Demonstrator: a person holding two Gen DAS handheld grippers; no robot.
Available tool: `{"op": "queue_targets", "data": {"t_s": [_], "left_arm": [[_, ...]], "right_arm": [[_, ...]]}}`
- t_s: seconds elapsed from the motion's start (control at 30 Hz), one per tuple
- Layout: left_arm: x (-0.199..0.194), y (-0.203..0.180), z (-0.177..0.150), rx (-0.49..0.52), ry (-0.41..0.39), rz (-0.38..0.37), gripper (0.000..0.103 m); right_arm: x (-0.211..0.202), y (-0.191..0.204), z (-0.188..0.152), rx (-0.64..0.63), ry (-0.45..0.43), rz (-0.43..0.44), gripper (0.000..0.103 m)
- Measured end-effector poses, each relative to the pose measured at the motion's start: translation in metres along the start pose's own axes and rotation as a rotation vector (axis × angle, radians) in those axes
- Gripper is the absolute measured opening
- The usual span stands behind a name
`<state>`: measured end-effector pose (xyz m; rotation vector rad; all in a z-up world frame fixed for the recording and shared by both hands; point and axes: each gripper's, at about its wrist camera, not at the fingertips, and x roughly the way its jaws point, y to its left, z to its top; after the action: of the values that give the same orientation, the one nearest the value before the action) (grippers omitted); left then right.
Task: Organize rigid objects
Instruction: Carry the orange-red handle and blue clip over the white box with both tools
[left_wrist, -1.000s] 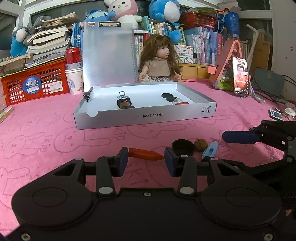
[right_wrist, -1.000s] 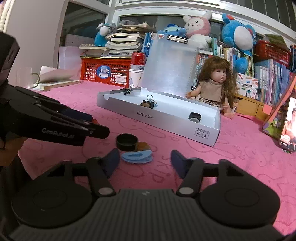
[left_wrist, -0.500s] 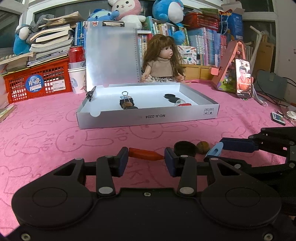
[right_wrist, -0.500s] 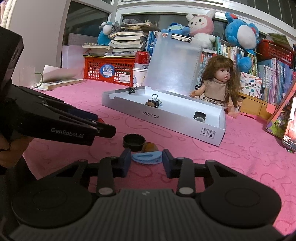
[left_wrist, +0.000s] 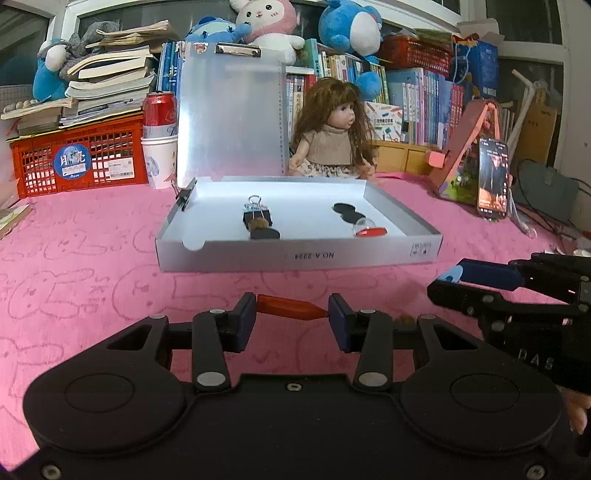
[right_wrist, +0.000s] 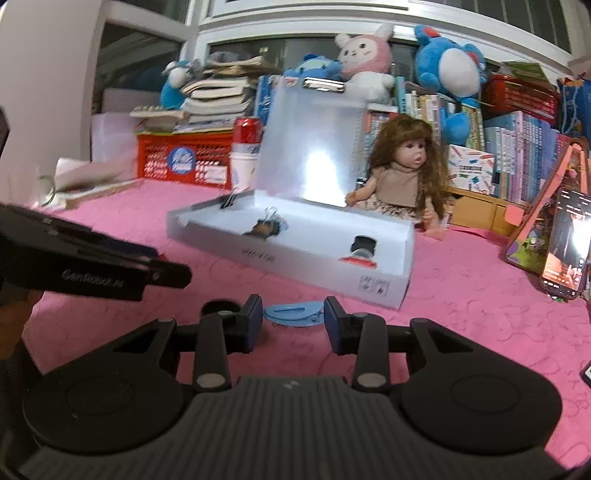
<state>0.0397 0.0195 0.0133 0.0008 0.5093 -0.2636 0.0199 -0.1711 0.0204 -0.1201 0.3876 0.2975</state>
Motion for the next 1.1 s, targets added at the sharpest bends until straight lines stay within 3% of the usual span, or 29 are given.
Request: {"op": "queue_targets", "data": {"t_s": [0.53,0.83,1.1], "left_arm": [[0.038,0.008,0.077,-0.032,-0.035,0.036,0.041],[0.092,0.028,0.117,-0.096,0.038,0.053,0.041],[0.154,0.052,0.145,-0.177,0.137,0.071,0.041]], "right_arm": [[0.049,-0.043,0.059,0.176,0.018,-0.070,0.041],[0.092,-0.075,0.086,0.269,0.062,-0.077,0.041],[0.147,-0.106,0.102,0.412,0.174,-0.043,0.041]]}}
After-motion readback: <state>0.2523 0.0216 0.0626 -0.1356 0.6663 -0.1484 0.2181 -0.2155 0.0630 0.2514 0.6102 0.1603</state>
